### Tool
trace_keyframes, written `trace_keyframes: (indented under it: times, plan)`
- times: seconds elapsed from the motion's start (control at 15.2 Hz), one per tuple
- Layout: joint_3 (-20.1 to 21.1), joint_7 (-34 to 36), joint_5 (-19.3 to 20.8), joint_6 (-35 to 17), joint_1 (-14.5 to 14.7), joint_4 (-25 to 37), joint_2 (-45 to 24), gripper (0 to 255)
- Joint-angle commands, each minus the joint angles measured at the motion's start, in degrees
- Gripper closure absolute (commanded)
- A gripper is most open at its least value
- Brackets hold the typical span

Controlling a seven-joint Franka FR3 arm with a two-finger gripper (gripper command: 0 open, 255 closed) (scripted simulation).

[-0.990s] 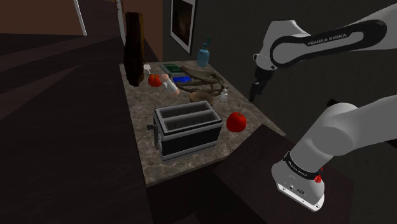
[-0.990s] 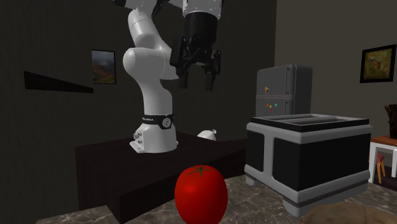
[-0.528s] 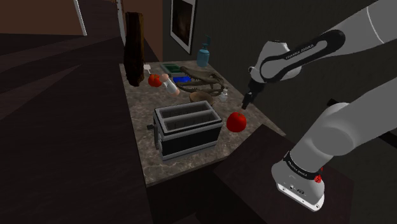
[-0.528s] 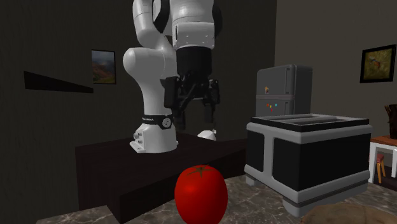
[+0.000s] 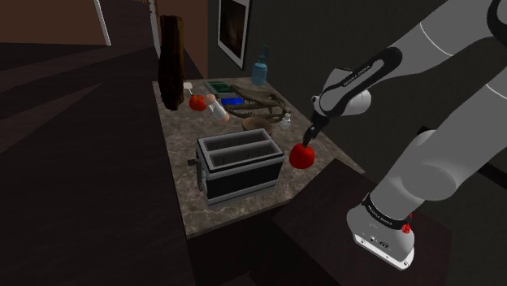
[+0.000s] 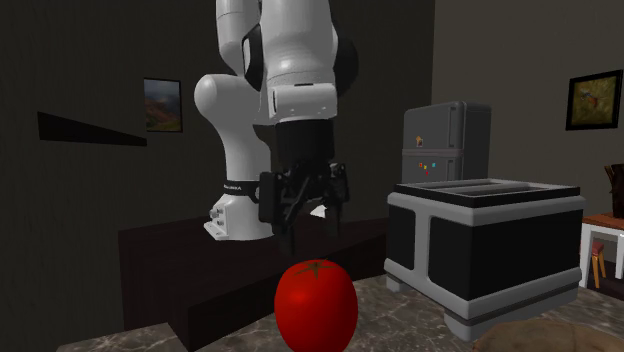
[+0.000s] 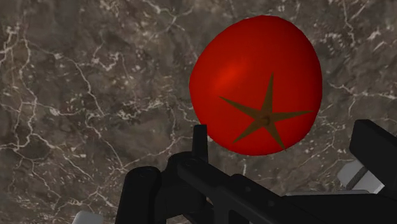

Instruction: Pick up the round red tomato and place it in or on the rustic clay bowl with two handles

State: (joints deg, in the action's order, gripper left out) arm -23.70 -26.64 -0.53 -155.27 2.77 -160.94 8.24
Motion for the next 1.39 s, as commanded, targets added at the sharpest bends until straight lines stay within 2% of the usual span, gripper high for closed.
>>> trace_keyframes:
  times: [0.0, 0.59, 0.66, 1.25, 1.32]
  plan:
    - [-0.49, -1.73, -2.34, -2.23, 0.99, 0.04, -2.4, 0]
    - [-0.53, -2.27, -3.1, -2.81, 1.23, 0.05, -3.05, 0]
    - [-0.53, -2.27, -3.1, -2.81, 1.23, 0.05, -3.05, 255]
    - [-0.53, -2.28, -3.11, -2.82, 1.23, 0.06, -3.06, 255]
    - [-0.39, -1.33, -1.84, -1.79, 0.81, 0.07, -1.94, 255]
